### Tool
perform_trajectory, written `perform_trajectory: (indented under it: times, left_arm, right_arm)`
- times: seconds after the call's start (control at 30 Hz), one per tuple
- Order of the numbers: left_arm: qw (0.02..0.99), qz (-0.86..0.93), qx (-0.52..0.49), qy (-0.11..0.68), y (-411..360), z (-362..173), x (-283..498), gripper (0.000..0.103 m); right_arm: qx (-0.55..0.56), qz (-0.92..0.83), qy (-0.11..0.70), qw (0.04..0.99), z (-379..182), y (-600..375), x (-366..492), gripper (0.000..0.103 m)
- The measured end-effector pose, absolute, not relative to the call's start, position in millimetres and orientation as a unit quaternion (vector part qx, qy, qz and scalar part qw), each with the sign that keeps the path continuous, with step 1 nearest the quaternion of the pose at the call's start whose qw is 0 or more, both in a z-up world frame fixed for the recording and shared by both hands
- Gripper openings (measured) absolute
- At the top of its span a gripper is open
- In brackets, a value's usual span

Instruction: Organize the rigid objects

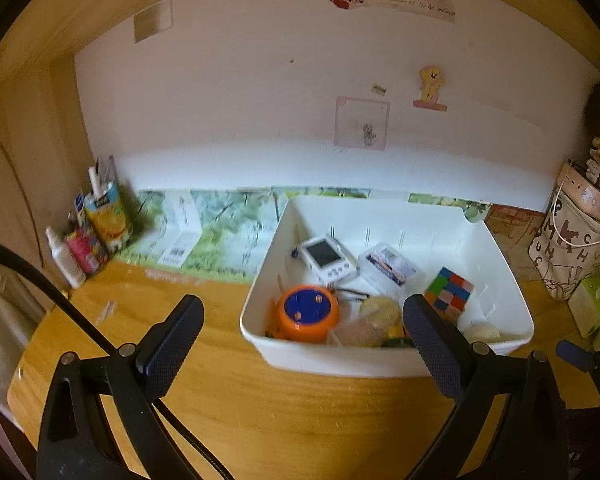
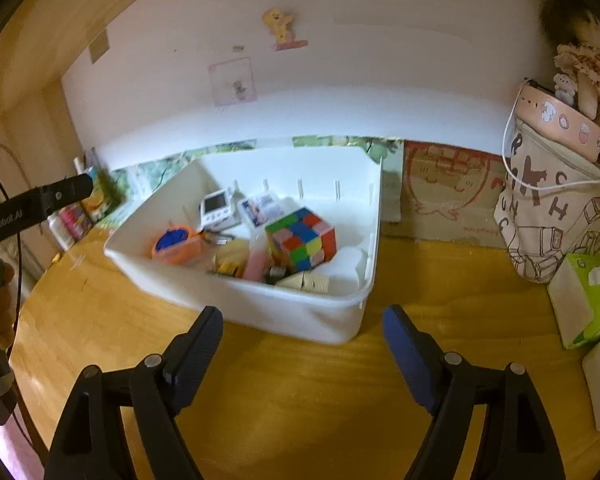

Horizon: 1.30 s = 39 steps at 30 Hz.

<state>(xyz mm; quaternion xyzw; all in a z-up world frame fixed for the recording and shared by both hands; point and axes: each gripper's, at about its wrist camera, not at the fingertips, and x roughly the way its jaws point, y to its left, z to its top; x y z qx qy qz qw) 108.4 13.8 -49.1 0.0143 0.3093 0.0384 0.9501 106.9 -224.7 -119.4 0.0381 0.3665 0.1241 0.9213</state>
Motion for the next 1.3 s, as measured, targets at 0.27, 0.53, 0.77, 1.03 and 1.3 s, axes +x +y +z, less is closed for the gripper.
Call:
perform_trajectory:
  times: [0.27, 0.53, 0.77, 1.03, 1.3]
  left_arm:
    - [0.929, 0.042, -0.002, 0.367, 5.4, -66.2, 82.0, 0.101]
    - [0.896, 0.012, -0.025, 0.443, 0.3, -78.1, 62.5, 0.102]
    - [0.866, -0.019, -0.048, 0.497, 9.4, -77.8, 54.0, 0.102]
    - [0.864, -0.062, -0.036, 0.498, 23.2, -55.9, 44.4, 0.102]
    - [0.864, -0.096, -0.018, 0.494, 37.4, -39.0, 29.5, 0.102]
  right_arm:
    - [0.044, 0.141, 0.392, 0.908, -124.4, -232.4, 81.5, 0.094]
    - [0.066, 0.119, 0.431, 0.892, -116.9, -239.9, 59.5, 0.103]
    - [0.066, 0.103, 0.472, 0.873, -107.5, -233.3, 40.6, 0.103]
    - [0.114, 0.08, 0.496, 0.857, -86.0, -219.2, 22.9, 0.103]
    - [0.142, 0.049, 0.497, 0.854, -66.0, -197.6, 0.4, 0.103]
